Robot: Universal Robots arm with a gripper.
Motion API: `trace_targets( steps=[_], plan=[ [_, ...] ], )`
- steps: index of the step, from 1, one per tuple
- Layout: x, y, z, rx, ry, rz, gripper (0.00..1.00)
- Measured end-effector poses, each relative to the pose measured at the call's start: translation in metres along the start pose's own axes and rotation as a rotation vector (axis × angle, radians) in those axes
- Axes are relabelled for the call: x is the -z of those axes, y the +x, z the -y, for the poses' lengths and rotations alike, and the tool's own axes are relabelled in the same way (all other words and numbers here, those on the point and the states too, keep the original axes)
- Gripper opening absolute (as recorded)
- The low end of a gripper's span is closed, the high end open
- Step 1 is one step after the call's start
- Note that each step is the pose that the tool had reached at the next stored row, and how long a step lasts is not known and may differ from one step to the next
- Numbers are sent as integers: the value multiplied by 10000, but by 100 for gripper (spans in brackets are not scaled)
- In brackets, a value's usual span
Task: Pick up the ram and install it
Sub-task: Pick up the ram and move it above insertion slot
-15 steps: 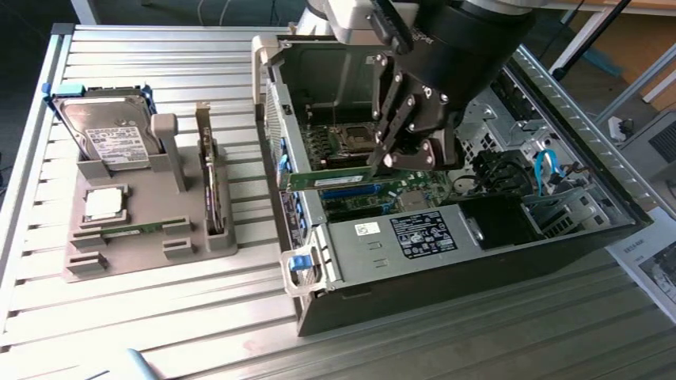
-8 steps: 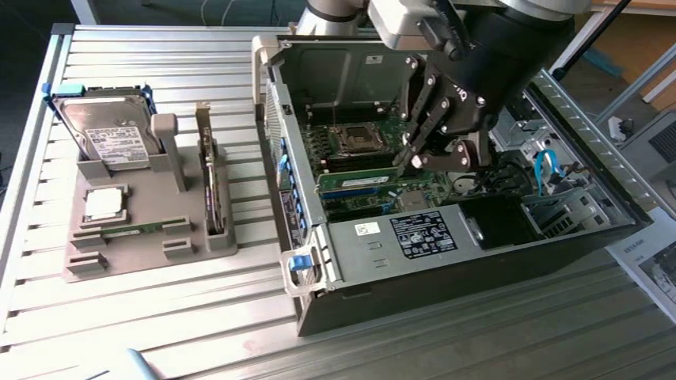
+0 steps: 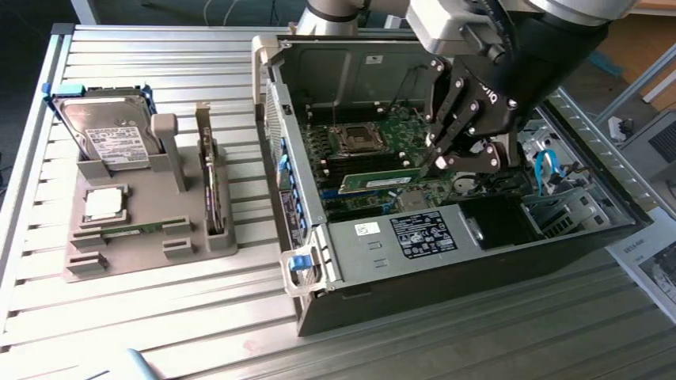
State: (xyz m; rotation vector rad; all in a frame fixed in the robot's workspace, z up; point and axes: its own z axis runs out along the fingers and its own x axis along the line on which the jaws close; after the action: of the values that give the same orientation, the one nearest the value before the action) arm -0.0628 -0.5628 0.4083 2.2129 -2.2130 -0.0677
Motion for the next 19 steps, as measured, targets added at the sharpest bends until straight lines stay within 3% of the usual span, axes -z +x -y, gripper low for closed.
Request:
trace_targets(
  steps=[16, 19],
  plan=[
    [18, 74, 427, 13, 0, -1, 12],
    [23, 94, 544, 17, 0, 0, 12]
  ],
)
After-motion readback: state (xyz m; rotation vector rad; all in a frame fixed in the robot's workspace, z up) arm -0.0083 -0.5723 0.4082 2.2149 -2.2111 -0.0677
